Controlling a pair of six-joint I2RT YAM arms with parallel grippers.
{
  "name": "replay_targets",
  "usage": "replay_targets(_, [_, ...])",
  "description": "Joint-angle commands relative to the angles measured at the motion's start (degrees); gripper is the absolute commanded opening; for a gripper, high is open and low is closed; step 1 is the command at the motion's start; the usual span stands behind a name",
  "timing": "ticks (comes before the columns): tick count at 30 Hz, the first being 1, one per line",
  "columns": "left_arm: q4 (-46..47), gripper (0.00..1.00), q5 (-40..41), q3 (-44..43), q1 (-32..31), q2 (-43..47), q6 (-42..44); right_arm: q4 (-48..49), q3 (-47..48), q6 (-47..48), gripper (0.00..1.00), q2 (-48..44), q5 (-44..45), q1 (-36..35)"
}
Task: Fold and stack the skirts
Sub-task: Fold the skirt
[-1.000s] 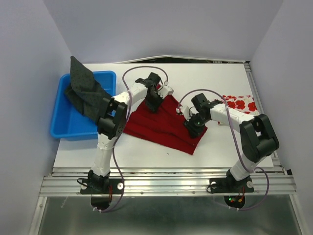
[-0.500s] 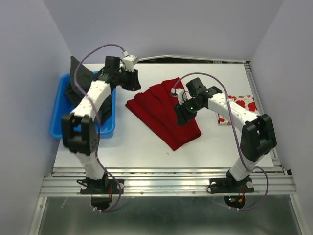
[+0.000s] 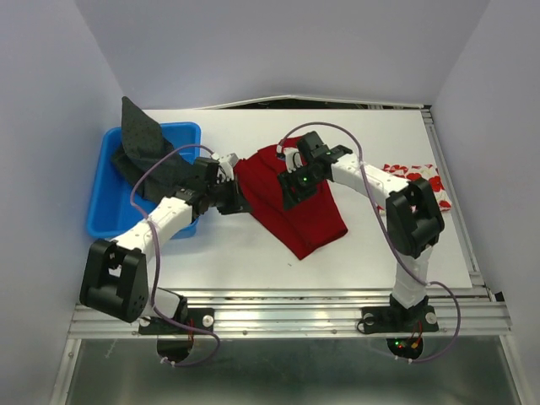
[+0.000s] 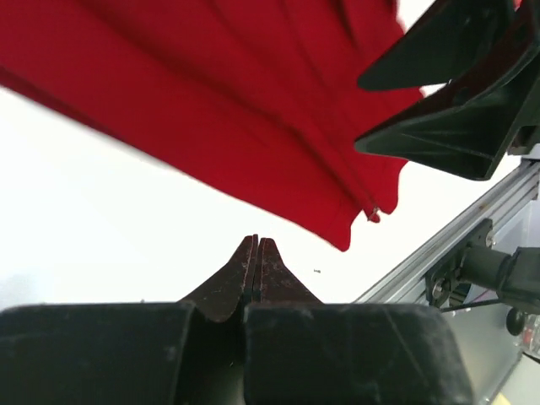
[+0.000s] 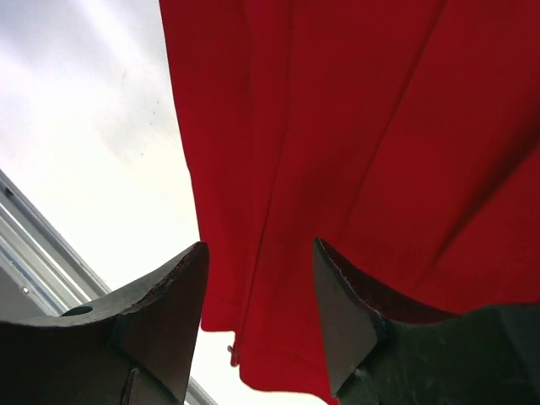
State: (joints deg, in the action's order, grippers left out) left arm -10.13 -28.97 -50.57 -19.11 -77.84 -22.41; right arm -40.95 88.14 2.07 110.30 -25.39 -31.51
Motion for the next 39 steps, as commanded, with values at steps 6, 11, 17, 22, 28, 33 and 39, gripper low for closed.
replay_targets(6, [3.5, 0.0, 11.2, -4.2, -3.0, -11.1, -3.4, 9.5, 2.1, -4.2, 0.57, 3.6, 5.9, -2.1])
replay_targets(11, [3.9, 0.0, 9.7, -7.7, -2.8, -19.5, -2.2, 7.6, 4.3, -3.4, 0.55, 6.6, 7.4, -2.6])
replay_targets(17, [4.2, 0.0, 7.7, -9.6, -2.8, -24.5, -2.5, 7.6, 3.2, -3.3, 0.44, 8.3, 8.7, -4.5])
replay_targets(22, [3.9, 0.0, 7.9, -10.3, -2.3, -26.8, -2.6, 7.4, 4.5, -4.3, 0.03, 8.6, 9.6, -5.1])
replay_targets(28, [2.9, 0.0, 8.4, -10.7, -1.8, -27.3, -2.3, 7.9, 7.0, -6.5, 0.01, 5.1, 5.4, -5.1])
replay_targets(33, [2.7, 0.0, 8.6, -9.2, -1.7, -25.4, -1.8, 6.9, 8.7, -7.7, 0.01, 3.6, 3.4, -5.1])
replay_targets(39, [2.9, 0.0, 9.1, -8.1, -1.8, -24.4, -1.8, 7.4, 9.3, -11.2, 0.01, 3.7, -3.1, -5.1])
